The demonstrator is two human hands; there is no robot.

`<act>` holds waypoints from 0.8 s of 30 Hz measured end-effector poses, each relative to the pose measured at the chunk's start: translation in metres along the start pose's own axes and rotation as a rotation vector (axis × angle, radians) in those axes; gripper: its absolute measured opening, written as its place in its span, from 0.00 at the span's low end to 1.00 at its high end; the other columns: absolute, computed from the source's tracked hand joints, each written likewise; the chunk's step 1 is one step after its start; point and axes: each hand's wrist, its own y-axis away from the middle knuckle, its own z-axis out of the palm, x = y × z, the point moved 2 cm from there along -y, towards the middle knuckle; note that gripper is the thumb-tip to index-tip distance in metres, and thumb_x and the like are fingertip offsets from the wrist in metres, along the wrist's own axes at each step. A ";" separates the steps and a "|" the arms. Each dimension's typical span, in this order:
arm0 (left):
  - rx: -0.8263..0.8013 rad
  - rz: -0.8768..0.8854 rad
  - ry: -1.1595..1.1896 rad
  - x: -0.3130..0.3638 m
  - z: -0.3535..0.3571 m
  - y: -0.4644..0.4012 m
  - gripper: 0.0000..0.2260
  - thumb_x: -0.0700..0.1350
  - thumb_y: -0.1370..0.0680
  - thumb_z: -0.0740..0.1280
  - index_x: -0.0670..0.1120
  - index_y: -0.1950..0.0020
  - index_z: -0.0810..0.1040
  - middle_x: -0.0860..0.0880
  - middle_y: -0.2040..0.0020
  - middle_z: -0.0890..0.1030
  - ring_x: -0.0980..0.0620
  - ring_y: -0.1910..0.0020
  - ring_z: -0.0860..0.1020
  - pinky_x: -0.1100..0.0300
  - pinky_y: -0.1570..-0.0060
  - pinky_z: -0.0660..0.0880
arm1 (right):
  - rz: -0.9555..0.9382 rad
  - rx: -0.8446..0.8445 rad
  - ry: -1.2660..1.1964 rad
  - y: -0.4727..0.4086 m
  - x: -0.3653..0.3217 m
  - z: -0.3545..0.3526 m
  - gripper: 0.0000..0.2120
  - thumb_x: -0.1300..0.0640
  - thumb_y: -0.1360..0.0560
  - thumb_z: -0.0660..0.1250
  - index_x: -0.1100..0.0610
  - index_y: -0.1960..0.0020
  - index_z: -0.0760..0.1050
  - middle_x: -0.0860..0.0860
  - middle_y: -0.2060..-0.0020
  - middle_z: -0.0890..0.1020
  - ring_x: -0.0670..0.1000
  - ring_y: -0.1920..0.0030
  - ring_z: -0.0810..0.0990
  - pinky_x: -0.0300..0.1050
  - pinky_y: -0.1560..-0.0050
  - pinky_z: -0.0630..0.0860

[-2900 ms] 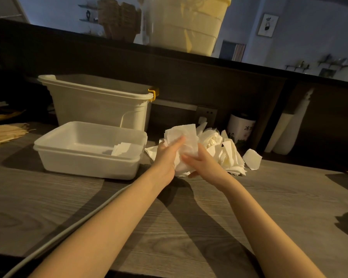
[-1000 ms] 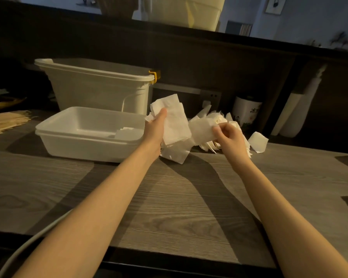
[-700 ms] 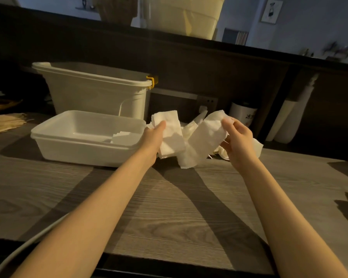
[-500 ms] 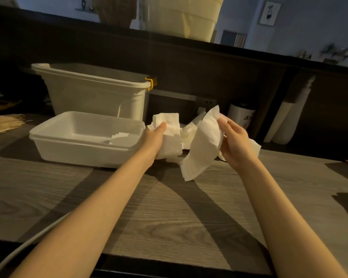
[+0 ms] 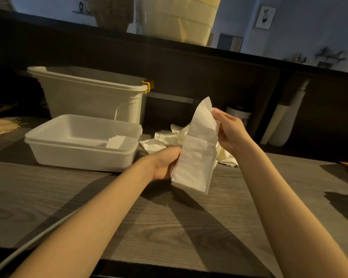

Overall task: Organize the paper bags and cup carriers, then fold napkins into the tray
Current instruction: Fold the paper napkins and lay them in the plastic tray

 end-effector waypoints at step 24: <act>0.257 -0.080 0.624 0.006 -0.013 0.011 0.12 0.50 0.22 0.64 0.43 0.48 0.77 0.41 0.62 0.83 0.43 0.56 0.80 0.49 0.55 0.77 | -0.254 -0.240 0.531 0.017 0.002 0.003 0.21 0.46 0.19 0.52 0.57 0.35 0.72 0.51 0.40 0.78 0.49 0.39 0.75 0.46 0.36 0.70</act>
